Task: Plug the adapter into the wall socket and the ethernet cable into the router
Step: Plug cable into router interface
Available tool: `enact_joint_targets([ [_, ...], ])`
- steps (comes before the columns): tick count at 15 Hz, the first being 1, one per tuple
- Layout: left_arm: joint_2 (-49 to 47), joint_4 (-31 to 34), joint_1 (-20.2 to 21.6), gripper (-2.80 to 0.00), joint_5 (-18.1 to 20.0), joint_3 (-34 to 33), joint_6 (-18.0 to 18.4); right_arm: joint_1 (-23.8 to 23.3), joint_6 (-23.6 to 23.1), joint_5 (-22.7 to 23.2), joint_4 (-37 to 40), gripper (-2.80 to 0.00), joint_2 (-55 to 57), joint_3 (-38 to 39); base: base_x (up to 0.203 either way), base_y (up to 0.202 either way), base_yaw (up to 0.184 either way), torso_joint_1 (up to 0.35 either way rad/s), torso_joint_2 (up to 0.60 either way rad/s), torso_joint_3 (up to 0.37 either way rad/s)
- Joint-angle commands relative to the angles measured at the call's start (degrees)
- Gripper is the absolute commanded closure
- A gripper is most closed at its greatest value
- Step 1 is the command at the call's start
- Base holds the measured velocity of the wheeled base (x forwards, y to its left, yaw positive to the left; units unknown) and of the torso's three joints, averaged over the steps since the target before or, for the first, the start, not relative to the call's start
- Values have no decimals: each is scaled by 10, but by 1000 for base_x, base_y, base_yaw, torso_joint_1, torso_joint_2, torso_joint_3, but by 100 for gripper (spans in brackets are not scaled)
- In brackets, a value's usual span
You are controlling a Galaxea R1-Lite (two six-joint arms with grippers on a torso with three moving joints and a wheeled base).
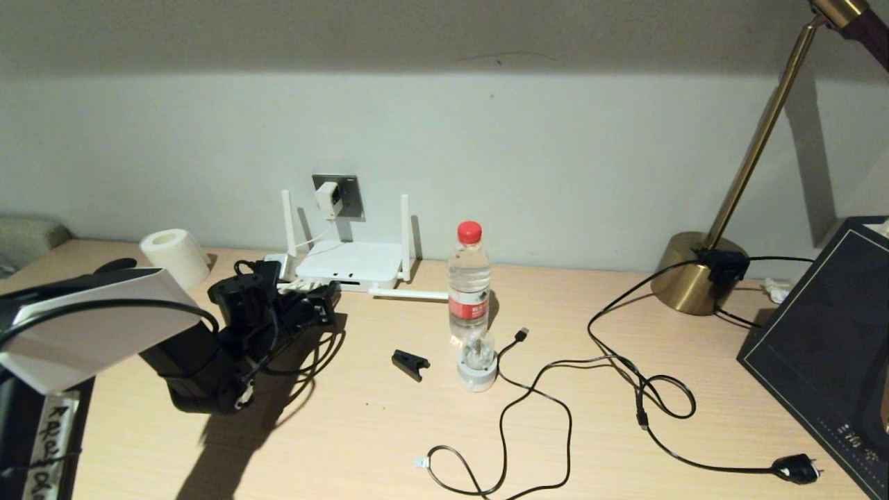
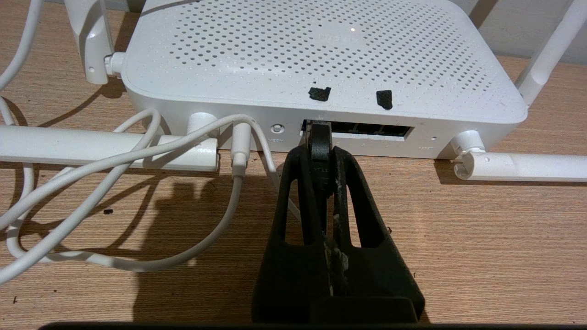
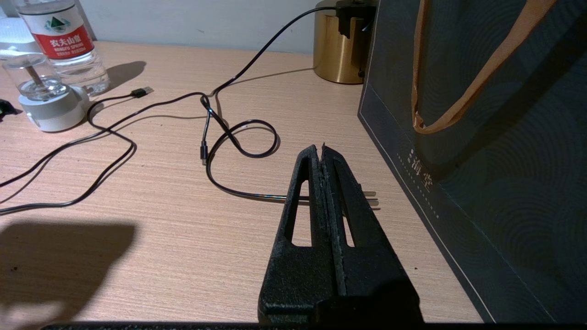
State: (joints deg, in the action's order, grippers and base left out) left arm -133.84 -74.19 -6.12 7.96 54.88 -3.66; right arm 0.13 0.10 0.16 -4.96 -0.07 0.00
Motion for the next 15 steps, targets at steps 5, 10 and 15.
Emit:
enact_joint_targets([
  [5,-1,-4,-5,0,-1,11,0,0,0,0,-1,0,1,20,0,0,0,0,0,0],
  [10,-5,-3,-5,0,-1,17,0,0,0,0,0,0,1,20,0,0,0,0,0,0],
  [15,-10,1,-6,0,-1,27,0,0,0,0,-1,0,1,20,0,0,0,0,0,0],
])
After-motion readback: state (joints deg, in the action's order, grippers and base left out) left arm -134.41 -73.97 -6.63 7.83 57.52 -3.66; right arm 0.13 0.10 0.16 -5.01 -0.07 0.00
